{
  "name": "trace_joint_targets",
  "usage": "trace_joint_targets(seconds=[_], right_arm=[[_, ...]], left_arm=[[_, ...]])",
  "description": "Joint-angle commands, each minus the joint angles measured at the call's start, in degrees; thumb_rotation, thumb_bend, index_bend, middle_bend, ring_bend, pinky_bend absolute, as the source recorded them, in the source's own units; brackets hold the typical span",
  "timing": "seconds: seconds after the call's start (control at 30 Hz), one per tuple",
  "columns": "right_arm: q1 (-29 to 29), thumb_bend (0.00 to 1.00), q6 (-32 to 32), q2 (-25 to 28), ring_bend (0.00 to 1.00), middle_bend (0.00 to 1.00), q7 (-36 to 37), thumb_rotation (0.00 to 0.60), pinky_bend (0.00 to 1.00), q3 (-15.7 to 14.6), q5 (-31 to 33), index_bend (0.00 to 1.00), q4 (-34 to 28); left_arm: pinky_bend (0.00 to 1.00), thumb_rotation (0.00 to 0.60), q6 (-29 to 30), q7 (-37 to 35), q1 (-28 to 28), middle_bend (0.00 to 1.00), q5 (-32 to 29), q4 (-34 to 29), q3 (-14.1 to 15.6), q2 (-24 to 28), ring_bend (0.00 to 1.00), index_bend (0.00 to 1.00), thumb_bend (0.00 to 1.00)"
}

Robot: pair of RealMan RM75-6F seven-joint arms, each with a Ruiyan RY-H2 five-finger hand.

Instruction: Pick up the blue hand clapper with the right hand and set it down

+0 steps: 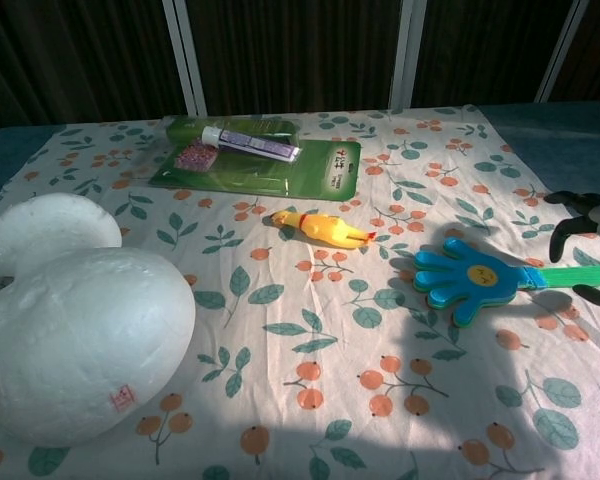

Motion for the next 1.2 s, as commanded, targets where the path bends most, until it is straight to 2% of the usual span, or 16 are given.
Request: trace_joint_targets(seconds=[0.03,0.4,0.63,0.83,0.97,1.03,1.07,1.1,1.17,1.2], right_arm=[[0.5,0.44,-0.98,-0.38,0.0,0.0,-0.11,0.6,0.0,0.07,0.97,0.52,0.3],[1.58,0.44,-1.97,-1.29,0.0,0.0,-0.02,0.6,0.0,-0.05,2.54,0.52,0.83],[2.07,0.46,-2.01,-2.12,0.0,0.0,0.07,0.6,0.0,-0.04,3.26,0.61,1.39],[2.21,0.5,-1.48,-2.02,0.0,0.05,0.1,0.6,0.0,0.06,3.6,0.67,0.68],[2.19,0.52,0.01,-1.48,0.01,0.18,1.43,0.6,0.0,0.38,2.62,0.72,-0.82],[2.17,0.53,0.61,-1.13,0.08,0.27,1.84,0.6,0.05,0.51,2.27,0.74,-1.53],[2.17,0.54,0.84,-0.8,0.16,0.34,1.88,0.6,0.13,0.55,2.17,0.76,-2.11],[2.17,0.54,1.07,-0.57,0.2,0.37,1.75,0.6,0.18,0.56,2.09,0.77,-2.49],[2.26,0.54,1.2,-0.18,0.34,0.45,1.25,0.6,0.38,0.57,2.22,0.8,-3.21],[2.32,0.54,1.1,-0.04,0.38,0.47,0.98,0.6,0.43,0.54,2.38,0.81,-3.48]], left_arm=[[0.09,0.6,0.07,-0.09,0.02,0.0,0.0,0.03,-0.02,0.01,0.0,0.0,0.46],[0.09,0.6,0.06,-0.14,0.0,0.0,0.0,0.09,-0.07,0.04,0.0,0.0,0.47],[0.09,0.6,0.13,-0.39,0.05,0.0,-0.1,0.18,-0.1,0.06,0.0,0.0,0.47],[0.09,0.6,0.05,-0.51,0.01,0.0,-0.13,0.08,-0.13,0.16,0.0,0.0,0.47],[0.09,0.6,0.13,-0.64,0.06,0.0,-0.21,0.08,-0.17,0.21,0.0,0.0,0.47],[0.09,0.6,0.13,-0.64,0.05,0.0,-0.2,0.08,-0.18,0.21,0.0,0.0,0.47],[0.09,0.6,0.09,-0.61,0.03,0.0,-0.2,0.09,-0.18,0.22,0.0,0.0,0.47],[0.09,0.6,0.08,-0.6,0.02,0.0,-0.18,0.08,-0.17,0.23,0.0,0.0,0.47],[0.09,0.6,0.14,-0.55,0.07,0.0,-0.1,0.07,-0.12,0.22,0.0,0.0,0.47],[0.09,0.6,0.18,-0.55,0.1,0.0,-0.08,0.05,-0.1,0.22,0.0,0.0,0.47]])
